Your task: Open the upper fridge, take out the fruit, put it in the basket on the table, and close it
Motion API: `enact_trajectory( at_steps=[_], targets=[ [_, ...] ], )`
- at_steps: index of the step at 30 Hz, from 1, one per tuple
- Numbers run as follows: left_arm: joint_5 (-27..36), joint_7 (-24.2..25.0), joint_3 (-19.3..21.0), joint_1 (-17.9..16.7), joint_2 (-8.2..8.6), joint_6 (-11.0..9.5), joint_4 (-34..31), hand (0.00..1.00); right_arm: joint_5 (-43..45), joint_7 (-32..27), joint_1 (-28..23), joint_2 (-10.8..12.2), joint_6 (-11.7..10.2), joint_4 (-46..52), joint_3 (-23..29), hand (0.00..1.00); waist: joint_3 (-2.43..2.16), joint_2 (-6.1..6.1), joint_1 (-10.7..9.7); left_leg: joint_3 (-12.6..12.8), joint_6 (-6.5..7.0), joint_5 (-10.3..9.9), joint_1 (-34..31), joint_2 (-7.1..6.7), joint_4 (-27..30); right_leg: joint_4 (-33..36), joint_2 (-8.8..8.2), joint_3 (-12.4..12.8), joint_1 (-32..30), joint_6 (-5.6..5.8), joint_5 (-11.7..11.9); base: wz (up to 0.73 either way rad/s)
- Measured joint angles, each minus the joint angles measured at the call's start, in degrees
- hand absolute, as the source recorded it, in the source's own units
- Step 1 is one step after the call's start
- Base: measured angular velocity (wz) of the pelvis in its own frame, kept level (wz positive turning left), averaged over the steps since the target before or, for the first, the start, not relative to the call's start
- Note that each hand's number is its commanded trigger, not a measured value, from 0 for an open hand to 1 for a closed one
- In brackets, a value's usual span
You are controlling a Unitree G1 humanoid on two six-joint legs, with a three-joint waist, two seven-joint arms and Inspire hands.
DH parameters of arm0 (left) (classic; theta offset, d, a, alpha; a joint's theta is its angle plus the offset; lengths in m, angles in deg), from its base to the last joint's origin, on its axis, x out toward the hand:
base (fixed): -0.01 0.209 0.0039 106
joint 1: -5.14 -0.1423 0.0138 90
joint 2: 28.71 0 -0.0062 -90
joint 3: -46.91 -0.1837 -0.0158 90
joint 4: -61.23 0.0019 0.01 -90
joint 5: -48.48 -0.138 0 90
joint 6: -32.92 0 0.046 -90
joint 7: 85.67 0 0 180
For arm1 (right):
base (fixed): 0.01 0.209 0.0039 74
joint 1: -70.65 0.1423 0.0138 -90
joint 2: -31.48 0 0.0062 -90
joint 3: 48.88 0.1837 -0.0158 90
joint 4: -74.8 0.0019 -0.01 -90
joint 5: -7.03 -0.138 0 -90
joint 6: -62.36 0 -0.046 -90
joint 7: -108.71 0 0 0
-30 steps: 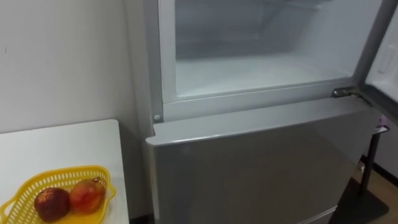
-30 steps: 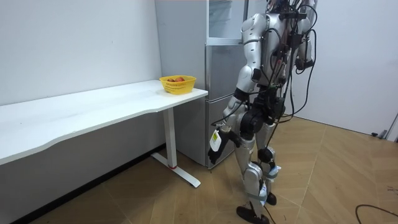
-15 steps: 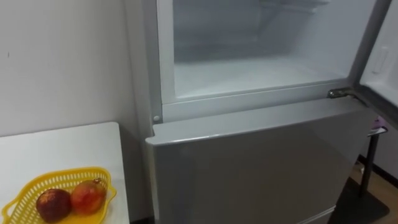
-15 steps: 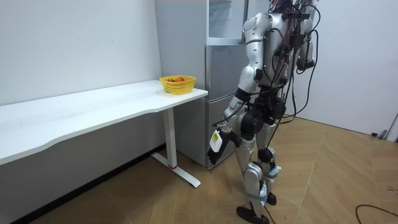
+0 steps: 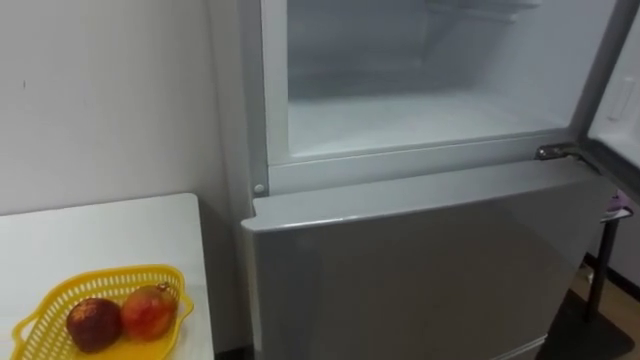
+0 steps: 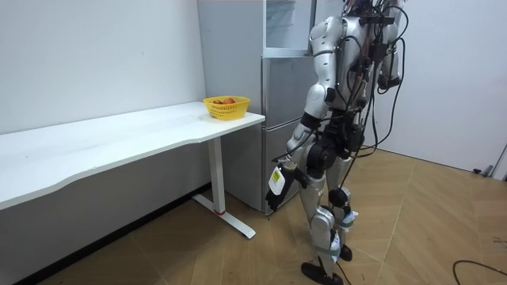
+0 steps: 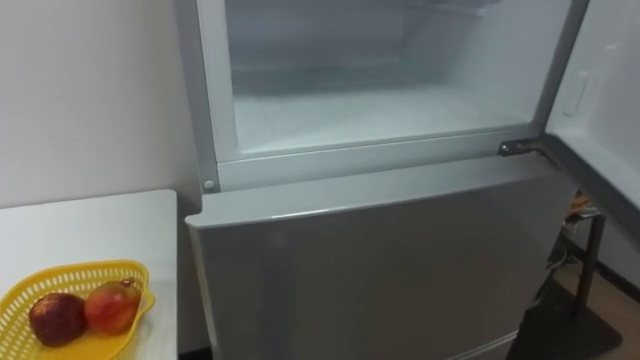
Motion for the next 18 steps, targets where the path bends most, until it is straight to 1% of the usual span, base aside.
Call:
enact_trajectory(
  at_steps=[5, 8, 10, 12, 14, 15, 17, 18],
  targets=[
    [-0.1, 0.0, -0.2, 0.2, 0.21, 0.0, 1.3, 0.0, 0.0, 0.0, 1.6, 0.0, 0.0, 0.0, -3.1, 0.0, 0.22, -0.49, 1.5, -0.1, -0.09, 0.1, 0.3, 0.04, 0.0, 0.1, 0.06, 0.0, 0.2, -0.11, 0.1, -0.01],
    [-0.2, 0.1, -0.2, 0.1, 0.23, 0.1, 2.3, 0.0, 0.2, 0.9, 2.5, 0.0, 0.0, 0.0, -4.6, 0.0, 0.34, -0.67, 1.8, -0.3, -0.09, 0.1, 0.6, 0.03, 0.0, 0.0, -0.01, -0.4, 0.8, -0.11, 0.0, 0.05],
    [-0.1, 0.0, -0.1, 0.0, 0.28, 0.1, 2.3, 0.0, 1.5, 1.4, 2.8, 0.0, 0.1, 0.0, -5.1, 0.0, 0.36, -0.9, 3.0, -0.4, -0.09, 0.1, 0.8, 0.04, 0.0, 0.0, -0.25, -1.3, 0.9, -0.19, 0.0, 0.07],
    [-0.1, -0.2, -0.1, -0.1, 0.49, 0.2, 2.3, 0.0, 2.3, 1.5, 4.3, 0.0, 0.1, 0.0, -6.0, 0.0, 0.38, -1.03, 3.2, -0.9, -0.1, 0.1, 0.6, 0.01, 0.1, 0.0, -0.37, -1.7, 0.9, -0.2, 0.0, 0.15],
    [0.0, -1.2, -0.1, -0.1, 0.88, 0.2, 2.2, 0.0, 2.5, 2.0, 4.8, 0.0, 0.1, 0.0, -6.6, 0.0, 0.37, -1.38, 3.1, -2.2, -0.09, 0.1, -0.3, -0.15, 0.7, 0.0, -0.77, -3.0, 0.9, -0.22, -0.1, 0.26],
    [0.0, -1.2, -0.1, -0.1, 0.89, 0.2, 2.3, 0.0, 2.4, 2.1, 4.9, 0.0, 0.1, 0.0, -6.8, 0.0, 0.4, -1.46, 3.3, -2.4, -0.09, 0.1, -0.4, -0.16, 0.9, 0.0, -0.8, -3.2, 0.9, -0.24, -0.1, 0.2],
    [0.4, -1.5, -0.1, -0.2, 0.9, 0.2, 2.4, 0.0, 2.2, 2.5, 5.1, 0.0, 0.0, 0.0, -7.7, 0.0, 0.37, -1.66, 4.5, -2.9, -0.08, 0.1, -0.7, -0.17, 1.3, -0.1, -0.92, -3.8, 1.1, -0.25, -0.1, 0.12],
    [0.4, -1.6, -0.1, -0.2, 0.93, 0.2, 2.4, 0.0, 2.2, 2.8, 5.1, 0.0, 0.0, 0.0, -8.2, 0.0, 0.37, -1.68, 4.5, -3.2, -0.08, 0.1, -0.7, -0.21, 1.3, -0.2, -0.99, -4.2, 1.3, -0.25, -0.1, 0.22]
  ],
)
